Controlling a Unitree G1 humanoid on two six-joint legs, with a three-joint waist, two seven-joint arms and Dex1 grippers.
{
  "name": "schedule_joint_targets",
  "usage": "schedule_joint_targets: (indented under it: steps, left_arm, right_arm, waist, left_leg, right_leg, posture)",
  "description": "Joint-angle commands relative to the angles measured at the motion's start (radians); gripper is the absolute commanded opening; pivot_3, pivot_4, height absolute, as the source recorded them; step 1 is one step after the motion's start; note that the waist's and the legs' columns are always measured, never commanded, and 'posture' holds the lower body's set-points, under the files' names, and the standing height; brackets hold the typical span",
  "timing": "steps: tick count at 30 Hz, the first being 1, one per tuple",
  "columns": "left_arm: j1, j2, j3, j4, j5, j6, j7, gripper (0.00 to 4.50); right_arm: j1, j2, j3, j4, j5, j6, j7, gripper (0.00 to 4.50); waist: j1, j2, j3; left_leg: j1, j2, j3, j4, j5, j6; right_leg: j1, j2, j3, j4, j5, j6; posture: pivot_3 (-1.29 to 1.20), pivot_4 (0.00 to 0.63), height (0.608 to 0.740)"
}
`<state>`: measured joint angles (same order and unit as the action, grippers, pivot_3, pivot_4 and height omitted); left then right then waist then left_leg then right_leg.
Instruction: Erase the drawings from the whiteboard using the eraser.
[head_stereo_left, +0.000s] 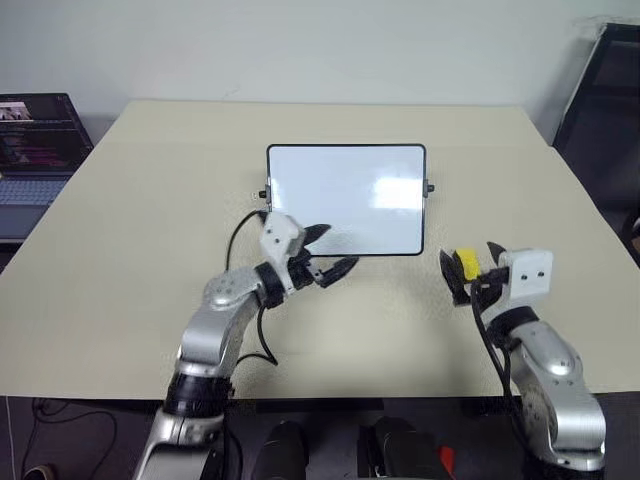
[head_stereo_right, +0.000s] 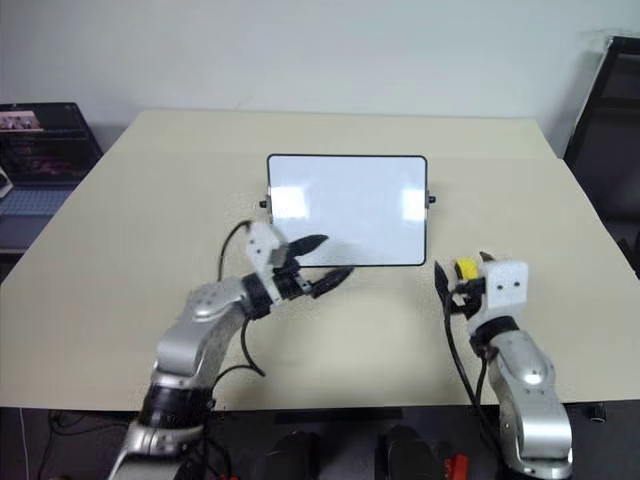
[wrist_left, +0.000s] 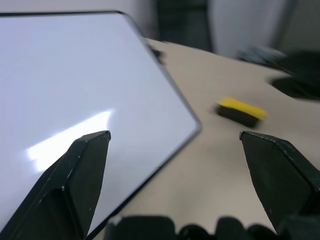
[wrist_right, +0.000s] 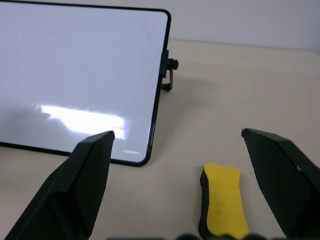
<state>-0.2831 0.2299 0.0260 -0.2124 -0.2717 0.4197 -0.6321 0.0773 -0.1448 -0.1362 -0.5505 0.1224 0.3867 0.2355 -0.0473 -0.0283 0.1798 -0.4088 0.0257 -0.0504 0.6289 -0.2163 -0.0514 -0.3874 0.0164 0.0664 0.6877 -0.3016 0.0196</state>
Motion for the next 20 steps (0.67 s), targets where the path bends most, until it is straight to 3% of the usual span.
schedule_joint_targets:
  steps: [1, 4, 10, 20]
  left_arm:
    - [0.118, -0.032, 0.084, -0.161, 0.019, 0.015, 0.180, 4.50]
    - [0.229, -0.060, 0.122, -0.208, 0.078, -0.041, 0.298, 4.50]
    - [0.297, -0.100, 0.111, -0.215, 0.166, -0.116, 0.444, 4.50]
    - [0.329, -0.086, 0.107, -0.184, 0.179, -0.147, 0.470, 4.50]
  right_arm:
    - [0.060, -0.003, -0.002, 0.032, 0.000, -0.194, 0.025, 4.45]
    - [0.105, -0.008, -0.014, 0.084, 0.031, -0.313, 0.069, 4.45]
    - [0.094, -0.051, -0.081, 0.187, 0.120, -0.375, 0.131, 4.45]
    - [0.157, -0.073, -0.012, 0.108, 0.097, -0.326, 0.115, 4.45]
  waist:
    - [0.000, 0.000, 0.000]
    - [0.001, 0.000, 0.000]
    - [0.014, 0.000, 0.000]
    - [0.017, 0.000, 0.000]
  left_leg:
    - [0.000, 0.000, 0.000, 0.000, 0.000, 0.000]
    - [0.003, 0.000, 0.001, 0.000, 0.000, 0.000]
    - [0.011, 0.000, 0.003, 0.000, 0.000, 0.000]
    - [0.009, 0.000, 0.003, -0.002, 0.000, 0.000]
  right_leg:
    - [0.000, 0.000, 0.000, 0.000, 0.000, 0.000]
    - [0.002, 0.000, 0.002, 0.000, 0.000, 0.000]
    - [0.013, 0.000, 0.000, -0.004, 0.000, 0.001]
    - [0.012, 0.000, 0.000, -0.007, 0.000, 0.000]
  posture:
    - [0.00, 0.150, 0.740]
    - [0.00, 0.150, 0.740]
    - [0.00, 0.150, 0.740]
    - [0.00, 0.150, 0.740]
